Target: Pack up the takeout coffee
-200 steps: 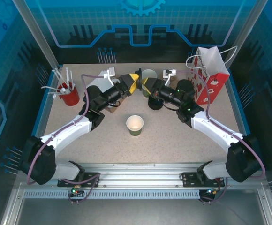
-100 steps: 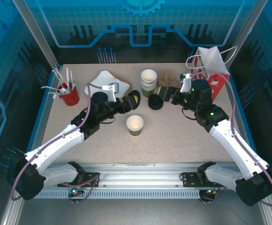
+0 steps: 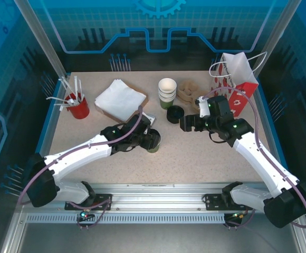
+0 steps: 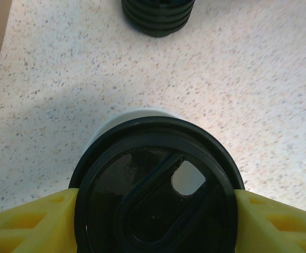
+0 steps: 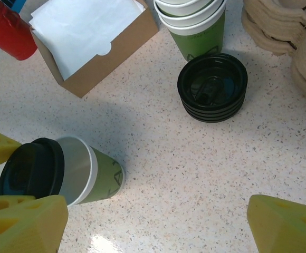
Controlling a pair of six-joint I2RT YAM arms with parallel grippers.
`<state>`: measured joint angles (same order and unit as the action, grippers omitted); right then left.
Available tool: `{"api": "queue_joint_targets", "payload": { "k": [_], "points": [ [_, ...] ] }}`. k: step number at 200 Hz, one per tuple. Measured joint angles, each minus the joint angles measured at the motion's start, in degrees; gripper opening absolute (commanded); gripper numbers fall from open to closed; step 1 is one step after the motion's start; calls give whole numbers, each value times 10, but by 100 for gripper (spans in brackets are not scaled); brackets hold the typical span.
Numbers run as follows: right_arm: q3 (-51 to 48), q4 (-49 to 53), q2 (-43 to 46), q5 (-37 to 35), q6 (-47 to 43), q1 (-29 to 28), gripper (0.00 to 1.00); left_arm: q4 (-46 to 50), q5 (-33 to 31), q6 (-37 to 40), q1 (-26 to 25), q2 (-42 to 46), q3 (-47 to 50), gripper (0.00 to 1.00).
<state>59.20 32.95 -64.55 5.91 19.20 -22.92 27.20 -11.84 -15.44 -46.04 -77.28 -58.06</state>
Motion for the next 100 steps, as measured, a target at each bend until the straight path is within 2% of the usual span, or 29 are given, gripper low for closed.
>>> {"api": "queue_joint_targets", "payload": {
  "k": [100],
  "points": [
    [-4,1,-12,-5,-2,0,90,10,-4,23,0,-43,-26,67]
  ]
}}
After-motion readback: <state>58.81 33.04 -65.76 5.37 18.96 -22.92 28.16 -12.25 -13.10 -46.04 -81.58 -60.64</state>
